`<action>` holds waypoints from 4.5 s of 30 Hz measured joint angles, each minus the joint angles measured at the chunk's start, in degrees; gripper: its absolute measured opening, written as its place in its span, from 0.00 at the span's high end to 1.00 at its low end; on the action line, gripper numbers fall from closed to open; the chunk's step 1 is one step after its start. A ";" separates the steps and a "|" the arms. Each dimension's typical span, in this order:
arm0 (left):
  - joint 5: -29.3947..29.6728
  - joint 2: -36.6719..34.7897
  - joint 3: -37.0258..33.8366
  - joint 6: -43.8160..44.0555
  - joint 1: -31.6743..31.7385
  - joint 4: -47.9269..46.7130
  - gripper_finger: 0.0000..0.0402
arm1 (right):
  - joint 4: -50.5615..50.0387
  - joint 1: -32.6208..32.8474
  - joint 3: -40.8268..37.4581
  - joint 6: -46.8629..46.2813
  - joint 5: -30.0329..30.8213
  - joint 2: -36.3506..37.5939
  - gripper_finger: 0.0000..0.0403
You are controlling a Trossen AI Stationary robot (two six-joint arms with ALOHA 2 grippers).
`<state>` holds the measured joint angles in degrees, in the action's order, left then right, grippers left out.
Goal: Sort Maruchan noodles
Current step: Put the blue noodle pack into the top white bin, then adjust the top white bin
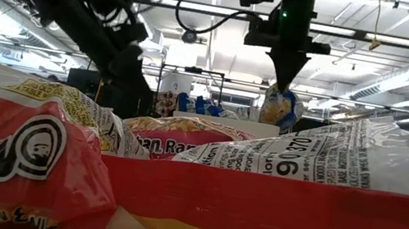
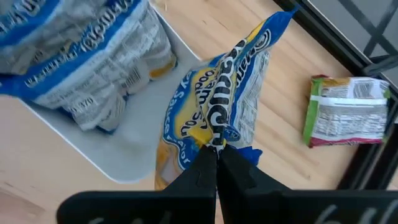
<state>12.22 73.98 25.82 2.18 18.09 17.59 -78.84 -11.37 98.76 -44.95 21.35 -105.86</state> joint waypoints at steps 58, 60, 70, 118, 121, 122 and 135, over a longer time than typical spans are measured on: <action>-18.68 1.63 -13.71 6.16 -2.50 50.33 0.44 | 19.09 13.64 -15.03 19.79 17.71 4.66 0.49; -19.05 1.63 -14.25 6.22 -2.56 49.63 0.44 | 22.97 13.95 -21.33 18.12 15.90 10.09 0.49; -22.41 0.60 -7.97 7.79 -2.70 48.97 0.44 | 34.48 14.69 -45.11 15.07 6.12 29.08 0.35; 0.40 11.05 -4.68 6.98 -16.98 54.68 0.44 | 72.23 20.56 -63.57 35.31 3.96 39.55 0.76; 0.43 11.05 -4.68 6.04 -18.65 56.47 0.44 | 68.87 22.10 -67.11 28.93 4.47 38.76 0.76; 0.41 11.05 -4.68 5.87 -19.11 57.18 0.44 | 69.36 22.25 -68.34 26.97 4.23 38.03 0.76; 4.03 5.30 -0.49 5.87 -17.24 38.55 0.44 | 100.33 14.73 -70.98 22.10 1.94 16.99 0.76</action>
<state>16.24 79.28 25.34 8.05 0.85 56.14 21.49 3.36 27.78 -22.85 23.29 -88.88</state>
